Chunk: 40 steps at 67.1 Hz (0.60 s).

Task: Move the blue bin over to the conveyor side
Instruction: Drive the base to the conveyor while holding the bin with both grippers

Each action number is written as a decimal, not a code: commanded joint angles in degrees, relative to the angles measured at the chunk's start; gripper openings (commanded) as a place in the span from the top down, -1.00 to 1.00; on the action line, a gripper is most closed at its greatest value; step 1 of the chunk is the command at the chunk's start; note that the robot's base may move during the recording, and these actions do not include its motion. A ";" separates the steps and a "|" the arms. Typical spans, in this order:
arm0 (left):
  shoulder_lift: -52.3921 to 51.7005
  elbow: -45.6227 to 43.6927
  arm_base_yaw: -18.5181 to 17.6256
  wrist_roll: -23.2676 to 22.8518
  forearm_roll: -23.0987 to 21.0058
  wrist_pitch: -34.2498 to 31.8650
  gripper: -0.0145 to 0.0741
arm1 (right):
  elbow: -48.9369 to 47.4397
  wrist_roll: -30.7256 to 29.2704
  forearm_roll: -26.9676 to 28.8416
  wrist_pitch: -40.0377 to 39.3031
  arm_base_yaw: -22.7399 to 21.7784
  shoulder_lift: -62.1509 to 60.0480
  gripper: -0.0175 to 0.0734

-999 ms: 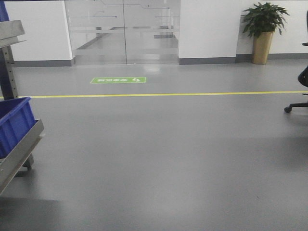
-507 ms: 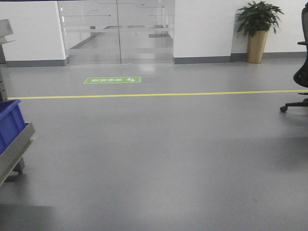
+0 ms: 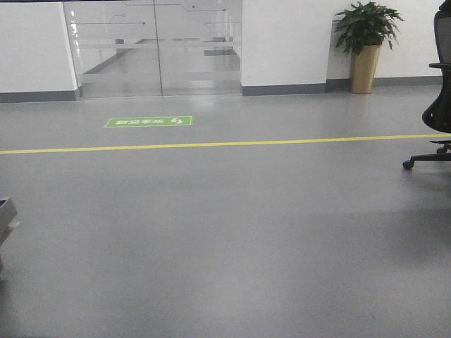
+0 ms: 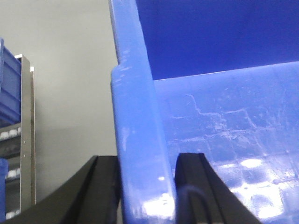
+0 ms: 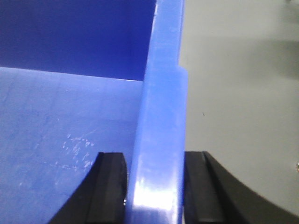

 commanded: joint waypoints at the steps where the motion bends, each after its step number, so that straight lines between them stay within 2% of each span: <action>1: -0.82 -1.28 -0.71 0.85 -1.64 -5.42 0.71 | -1.15 -1.16 1.10 -6.73 0.03 -0.90 0.78; 40: -0.82 -1.28 -0.71 0.85 -1.64 -5.42 0.71 | -1.15 -1.16 1.10 -6.73 0.03 -0.90 0.78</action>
